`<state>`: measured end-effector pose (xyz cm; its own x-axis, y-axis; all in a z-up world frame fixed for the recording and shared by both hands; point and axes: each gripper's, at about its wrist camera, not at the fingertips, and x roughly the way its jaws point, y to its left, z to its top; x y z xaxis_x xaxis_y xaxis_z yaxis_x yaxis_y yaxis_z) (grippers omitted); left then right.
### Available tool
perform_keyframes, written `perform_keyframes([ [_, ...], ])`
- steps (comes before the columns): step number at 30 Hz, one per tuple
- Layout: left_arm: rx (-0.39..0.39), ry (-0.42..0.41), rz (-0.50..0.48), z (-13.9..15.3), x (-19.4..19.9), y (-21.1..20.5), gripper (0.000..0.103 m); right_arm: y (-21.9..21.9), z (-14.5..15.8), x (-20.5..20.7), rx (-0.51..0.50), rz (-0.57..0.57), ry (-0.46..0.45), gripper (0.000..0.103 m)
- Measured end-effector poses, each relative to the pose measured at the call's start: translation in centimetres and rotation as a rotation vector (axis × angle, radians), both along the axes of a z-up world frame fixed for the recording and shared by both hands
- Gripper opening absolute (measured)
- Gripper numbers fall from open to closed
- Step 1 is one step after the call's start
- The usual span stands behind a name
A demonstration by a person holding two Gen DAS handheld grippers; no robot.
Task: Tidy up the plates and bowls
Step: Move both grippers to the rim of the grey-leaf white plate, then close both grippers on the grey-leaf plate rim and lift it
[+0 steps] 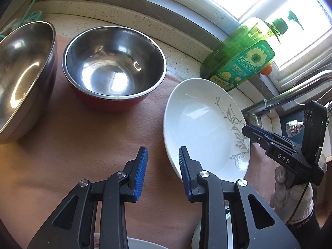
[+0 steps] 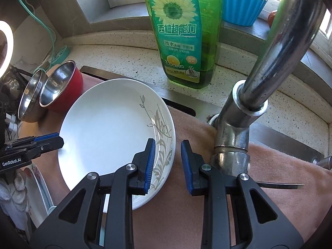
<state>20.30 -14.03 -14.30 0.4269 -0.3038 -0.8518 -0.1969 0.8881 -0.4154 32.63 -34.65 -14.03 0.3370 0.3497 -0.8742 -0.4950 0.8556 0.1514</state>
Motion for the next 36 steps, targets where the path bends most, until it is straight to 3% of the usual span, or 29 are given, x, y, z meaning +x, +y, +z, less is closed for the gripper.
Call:
perform_keyframes([
  [14, 0.007, 0.011, -0.023, -1.0, 1.4, -0.7, 0.011, 0.8, -1.1, 0.9, 0.0, 0.01, 0.026, 0.013],
  [24, 0.06, 0.014, -0.035, -0.7, 1.5, -1.1, 0.011, 0.8, -0.7, 0.2, 0.02, 0.004, 0.024, 0.013],
  [36, 0.049, -0.021, -0.003, 0.9, 0.4, 0.0, 0.011, 0.4, 1.7, -1.2, 0.053, -0.008, 0.001, 0.013],
])
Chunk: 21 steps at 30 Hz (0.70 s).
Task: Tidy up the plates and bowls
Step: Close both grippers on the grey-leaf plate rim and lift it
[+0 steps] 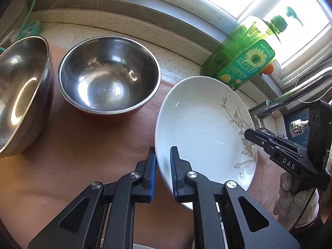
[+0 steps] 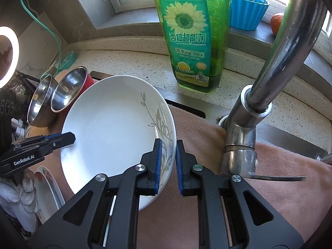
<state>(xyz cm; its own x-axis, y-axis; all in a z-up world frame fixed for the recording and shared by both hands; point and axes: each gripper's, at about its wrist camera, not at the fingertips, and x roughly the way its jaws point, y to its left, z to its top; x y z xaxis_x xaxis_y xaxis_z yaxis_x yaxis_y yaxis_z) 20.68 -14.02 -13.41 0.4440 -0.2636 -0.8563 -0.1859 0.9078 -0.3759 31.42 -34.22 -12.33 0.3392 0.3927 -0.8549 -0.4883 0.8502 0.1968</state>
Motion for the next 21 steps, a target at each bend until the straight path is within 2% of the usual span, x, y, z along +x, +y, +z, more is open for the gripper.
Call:
perform_keyframes([
  [11, -0.002, -0.071, -0.005, 3.1, -1.8, 1.3, 0.011, -0.2, 3.3, -1.9, 0.028, -0.03, -0.042, 0.013],
  [21, -0.003, -0.112, -0.072, 5.8, -3.9, 3.1, 0.011, 0.6, 6.0, -5.5, 0.059, -0.105, -0.075, 0.013],
])
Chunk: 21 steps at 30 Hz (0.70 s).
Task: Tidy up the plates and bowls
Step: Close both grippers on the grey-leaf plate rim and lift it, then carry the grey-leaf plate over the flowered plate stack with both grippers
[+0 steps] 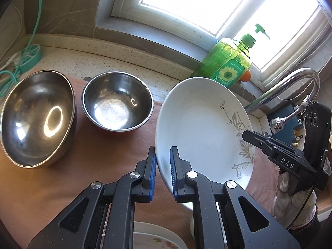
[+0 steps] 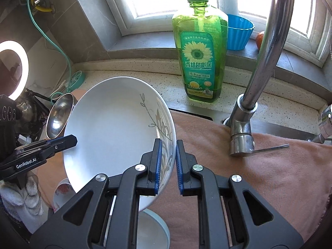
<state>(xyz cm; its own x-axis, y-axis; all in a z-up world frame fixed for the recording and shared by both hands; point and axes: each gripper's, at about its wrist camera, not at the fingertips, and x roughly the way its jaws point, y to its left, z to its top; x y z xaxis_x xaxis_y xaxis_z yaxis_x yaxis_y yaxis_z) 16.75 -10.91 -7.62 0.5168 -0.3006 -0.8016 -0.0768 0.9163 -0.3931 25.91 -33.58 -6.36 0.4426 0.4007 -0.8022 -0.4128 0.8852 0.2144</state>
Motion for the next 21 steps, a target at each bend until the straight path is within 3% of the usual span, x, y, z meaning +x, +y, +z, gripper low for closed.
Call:
perform_keyframes([
  [12, -0.005, -0.026, -0.094, 2.2, -3.9, 2.7, 0.011, 2.2, 1.8, -7.4, 0.022, -0.078, -0.021, 0.013],
  [21, -0.01, 0.009, -0.141, 1.4, -8.0, 5.1, 0.011, 4.2, 0.6, -13.8, 0.043, -0.103, 0.017, 0.013],
])
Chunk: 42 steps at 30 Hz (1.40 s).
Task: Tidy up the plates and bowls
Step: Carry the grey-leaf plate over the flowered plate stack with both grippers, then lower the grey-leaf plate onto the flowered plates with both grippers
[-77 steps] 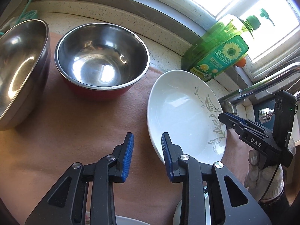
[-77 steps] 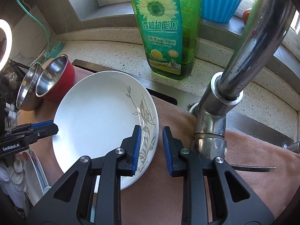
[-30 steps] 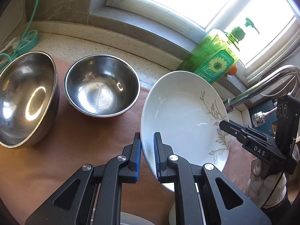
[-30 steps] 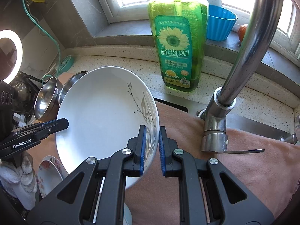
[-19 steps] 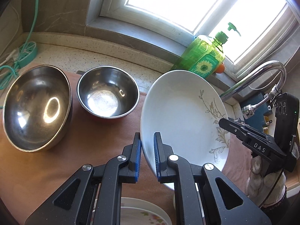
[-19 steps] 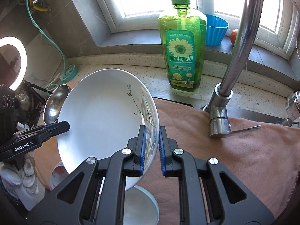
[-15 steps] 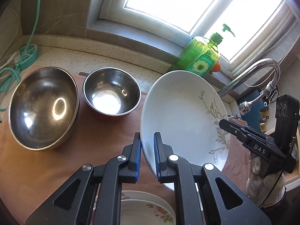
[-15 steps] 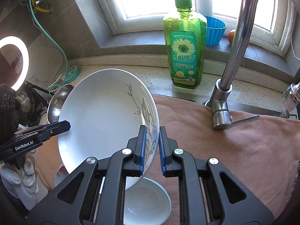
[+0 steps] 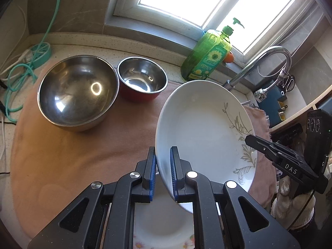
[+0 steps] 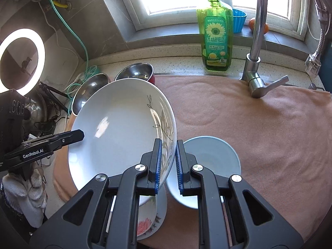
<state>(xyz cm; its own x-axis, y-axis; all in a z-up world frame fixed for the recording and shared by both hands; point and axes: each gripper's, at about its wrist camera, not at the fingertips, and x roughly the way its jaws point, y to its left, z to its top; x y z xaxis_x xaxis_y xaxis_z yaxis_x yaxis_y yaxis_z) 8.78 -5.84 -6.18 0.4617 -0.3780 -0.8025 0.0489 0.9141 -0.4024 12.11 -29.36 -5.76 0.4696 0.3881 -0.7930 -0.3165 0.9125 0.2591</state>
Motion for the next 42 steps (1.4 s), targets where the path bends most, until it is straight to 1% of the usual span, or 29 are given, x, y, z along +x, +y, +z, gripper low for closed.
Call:
perform_keyframes([
  [5, 0.001, 0.026, -0.007, -0.9, -1.9, 1.3, 0.011, 0.9, -1.4, -2.7, 0.009, -0.002, 0.037, 0.013],
  [15, 0.022, 0.061, -0.021, -2.6, -4.5, 2.6, 0.011, 1.9, -4.1, -6.0, 0.012, -0.009, 0.103, 0.013],
  [23, 0.025, 0.089, -0.038, -4.0, -5.4, 2.6, 0.011, 2.3, -5.4, -7.2, -0.007, -0.02, 0.132, 0.013],
  [33, 0.035, 0.102, -0.057, -5.2, -6.0, 2.3, 0.011, 2.3, -7.0, -8.2, -0.022, -0.03, 0.166, 0.013],
  [42, 0.053, 0.113, -0.068, -5.9, -5.8, 2.0, 0.011, 2.6, -7.4, -8.2, -0.036, -0.032, 0.171, 0.013],
])
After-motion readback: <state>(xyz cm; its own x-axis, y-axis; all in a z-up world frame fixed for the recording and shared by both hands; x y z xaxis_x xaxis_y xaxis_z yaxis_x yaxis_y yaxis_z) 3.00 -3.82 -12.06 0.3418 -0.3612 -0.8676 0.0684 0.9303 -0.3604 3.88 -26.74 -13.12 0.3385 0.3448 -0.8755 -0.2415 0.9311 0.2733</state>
